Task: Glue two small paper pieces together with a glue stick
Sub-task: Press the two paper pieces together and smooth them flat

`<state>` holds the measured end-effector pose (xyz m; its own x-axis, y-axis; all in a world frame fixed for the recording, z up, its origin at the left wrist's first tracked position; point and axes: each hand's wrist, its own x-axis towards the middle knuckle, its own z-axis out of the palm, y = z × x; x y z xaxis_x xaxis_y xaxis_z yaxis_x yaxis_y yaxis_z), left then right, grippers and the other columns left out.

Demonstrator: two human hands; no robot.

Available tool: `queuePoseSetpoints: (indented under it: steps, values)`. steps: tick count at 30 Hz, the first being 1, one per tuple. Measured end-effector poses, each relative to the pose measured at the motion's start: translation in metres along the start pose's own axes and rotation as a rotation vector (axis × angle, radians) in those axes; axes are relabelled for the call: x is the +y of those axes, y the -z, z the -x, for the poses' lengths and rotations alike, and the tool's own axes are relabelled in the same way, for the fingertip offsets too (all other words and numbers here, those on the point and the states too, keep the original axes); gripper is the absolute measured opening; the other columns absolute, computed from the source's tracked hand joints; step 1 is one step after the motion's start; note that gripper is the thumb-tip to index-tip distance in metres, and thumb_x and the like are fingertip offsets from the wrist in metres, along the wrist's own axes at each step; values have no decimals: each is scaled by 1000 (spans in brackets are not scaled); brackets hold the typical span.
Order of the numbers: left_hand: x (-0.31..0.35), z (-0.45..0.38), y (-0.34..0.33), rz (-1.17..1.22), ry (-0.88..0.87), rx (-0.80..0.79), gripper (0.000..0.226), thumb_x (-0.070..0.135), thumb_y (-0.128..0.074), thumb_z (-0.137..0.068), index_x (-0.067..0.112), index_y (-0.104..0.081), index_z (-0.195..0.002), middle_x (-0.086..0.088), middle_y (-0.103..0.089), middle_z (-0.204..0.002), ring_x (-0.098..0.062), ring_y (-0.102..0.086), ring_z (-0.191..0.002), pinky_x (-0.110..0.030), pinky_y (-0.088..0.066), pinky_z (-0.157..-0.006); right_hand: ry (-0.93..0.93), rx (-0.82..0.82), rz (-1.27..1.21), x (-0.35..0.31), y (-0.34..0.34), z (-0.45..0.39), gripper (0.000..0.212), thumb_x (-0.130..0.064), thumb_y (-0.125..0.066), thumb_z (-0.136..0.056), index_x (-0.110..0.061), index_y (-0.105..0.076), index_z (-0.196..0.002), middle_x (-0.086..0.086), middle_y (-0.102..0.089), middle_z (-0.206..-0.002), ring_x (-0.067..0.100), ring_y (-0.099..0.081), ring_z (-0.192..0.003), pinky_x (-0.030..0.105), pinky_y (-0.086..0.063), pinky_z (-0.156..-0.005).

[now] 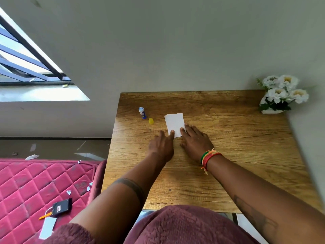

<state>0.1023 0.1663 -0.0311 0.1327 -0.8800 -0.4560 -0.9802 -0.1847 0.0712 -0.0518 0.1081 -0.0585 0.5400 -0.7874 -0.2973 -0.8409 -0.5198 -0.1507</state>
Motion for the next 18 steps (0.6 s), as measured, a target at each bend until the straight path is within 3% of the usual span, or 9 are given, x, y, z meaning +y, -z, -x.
queuePoseSetpoints:
  steps: [3,5,9,13,16,18]
  values:
    - [6,-10,11,-115,-65,93,44,30,-47,-102,19,-48,-145,-17,-18,-162,-39,-44,-130,-50,-49,-94,12,-2,5,-3,14,-6,50,-39,-40,-101,-21,-39,-148,7,-31,-158,31,-31,-143,50,-41,-104]
    - [6,-19,17,-118,-94,102,35,29,-49,-103,17,-59,-134,-12,-14,-167,-38,-42,-133,-50,-47,-97,20,-8,27,-4,27,-15,39,-36,-43,-101,-20,-55,-134,8,-44,-144,33,-44,-128,47,-48,-91]
    - [1,-34,26,-55,-105,111,31,34,-56,-102,20,-59,-130,-9,-48,-146,-36,-46,-129,-49,-48,-98,-2,-24,25,-3,45,-32,31,-36,-51,-100,-17,-71,-115,12,-57,-125,36,-56,-111,43,-51,-82]
    - [-3,-37,19,13,-112,161,31,31,-63,-99,21,-57,-128,-8,-51,-140,-35,-48,-126,-48,-49,-97,26,40,47,-3,45,-39,29,-28,-50,-100,-17,-60,-125,12,-58,-126,36,-58,-108,42,-51,-79]
    - [-5,-39,12,189,-96,214,30,39,-54,-102,17,-63,-120,-7,-56,-133,-36,-51,-120,-47,-51,-90,32,49,63,-2,33,-42,51,-28,-49,-101,-19,-36,-149,13,-46,-144,37,-50,-120,46,-52,-85]
    - [-9,-45,11,202,-101,239,29,37,-50,-104,16,-64,-119,-8,-59,-129,-36,-55,-115,-46,-51,-87,24,24,85,-2,31,-49,59,-30,-49,-101,-18,-27,-155,14,-37,-151,38,-44,-126,48,-52,-88]
